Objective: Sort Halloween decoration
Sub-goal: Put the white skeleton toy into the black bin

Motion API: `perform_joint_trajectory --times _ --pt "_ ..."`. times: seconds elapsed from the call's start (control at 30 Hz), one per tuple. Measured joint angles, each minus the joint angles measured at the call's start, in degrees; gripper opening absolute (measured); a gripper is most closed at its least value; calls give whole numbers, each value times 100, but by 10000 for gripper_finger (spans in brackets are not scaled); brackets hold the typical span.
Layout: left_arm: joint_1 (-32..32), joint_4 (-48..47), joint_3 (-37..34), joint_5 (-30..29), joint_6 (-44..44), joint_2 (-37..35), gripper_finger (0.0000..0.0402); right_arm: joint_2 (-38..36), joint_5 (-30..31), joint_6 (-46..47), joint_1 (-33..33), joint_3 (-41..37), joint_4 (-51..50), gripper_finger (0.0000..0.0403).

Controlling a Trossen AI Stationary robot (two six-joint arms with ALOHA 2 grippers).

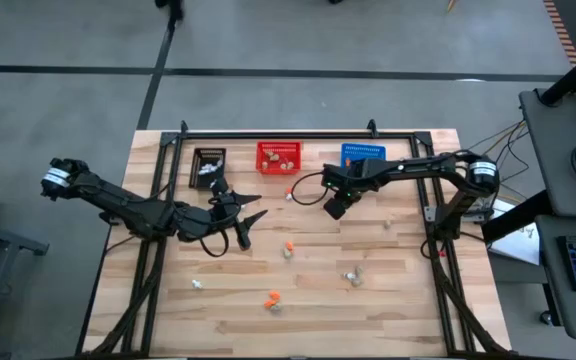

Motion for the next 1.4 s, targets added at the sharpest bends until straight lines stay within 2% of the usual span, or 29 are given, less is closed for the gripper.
perform_joint_trajectory --times 0.2,0.3,0.53,0.8,1.27,1.4 --pt "89 0 -1 0 15 2 176 297 540 10 0 0 0 72" --pt "142 -2 -1 2 24 2 176 363 613 -99 0 0 16 72" --pt "278 -1 -1 2 46 4 176 368 897 -206 0 0 41 96" --pt "311 -1 -1 6 149 4 176 539 920 -419 -2 2 371 100" --pt "313 0 0 11 150 4 176 848 1104 -574 -35 3 322 100" --pt "313 0 -2 13 149 4 176 1009 1112 -704 -46 24 337 86"
